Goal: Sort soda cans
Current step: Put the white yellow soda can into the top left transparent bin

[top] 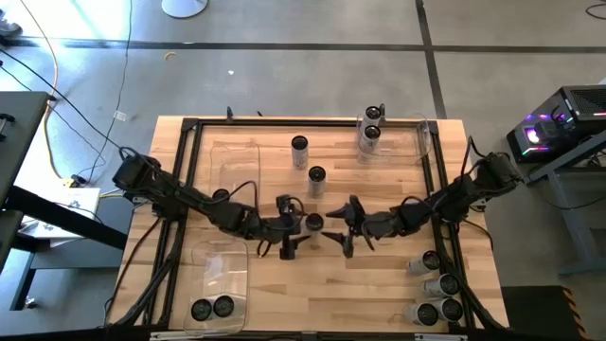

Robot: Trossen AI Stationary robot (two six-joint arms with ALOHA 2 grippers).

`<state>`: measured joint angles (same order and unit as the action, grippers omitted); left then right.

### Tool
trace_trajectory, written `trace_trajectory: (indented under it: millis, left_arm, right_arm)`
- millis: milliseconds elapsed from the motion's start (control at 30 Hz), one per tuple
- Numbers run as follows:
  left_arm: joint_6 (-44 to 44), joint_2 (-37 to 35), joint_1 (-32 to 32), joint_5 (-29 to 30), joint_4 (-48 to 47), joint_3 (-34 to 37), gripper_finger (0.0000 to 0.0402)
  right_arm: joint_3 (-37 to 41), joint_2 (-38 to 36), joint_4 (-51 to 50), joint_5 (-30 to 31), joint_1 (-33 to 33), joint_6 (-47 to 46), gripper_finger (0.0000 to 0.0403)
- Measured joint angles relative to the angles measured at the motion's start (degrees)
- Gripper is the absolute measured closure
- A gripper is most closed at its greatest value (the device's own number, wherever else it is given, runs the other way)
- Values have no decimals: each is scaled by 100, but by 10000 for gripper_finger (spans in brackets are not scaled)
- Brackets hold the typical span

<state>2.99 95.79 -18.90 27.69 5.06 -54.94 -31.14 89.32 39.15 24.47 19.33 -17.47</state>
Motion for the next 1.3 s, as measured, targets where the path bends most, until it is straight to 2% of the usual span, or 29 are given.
trace_trajectory:
  millis: [167, 500, 633, 867, 1300]
  left_arm:
    - [95, -242, -180, 456, -345, 0, 108]
    - [12, -460, -196, 438, -645, 0, 108]
    - [151, -457, 94, 57, -612, 0, 108]
    - [295, -310, 474, -1053, -142, 0, 108]
    - [433, 0, 573, -1192, 611, 0, 108]
  right_arm:
    - [0, 0, 90, -118, -138, 0, 124]
    - [0, 0, 18, -79, -54, 92, 124]
    - [0, 0, -35, -74, 44, -49, 124]
    - [0, 0, -48, 140, 185, -175, 124]
    - [0, 0, -37, 179, 199, -168, 124]
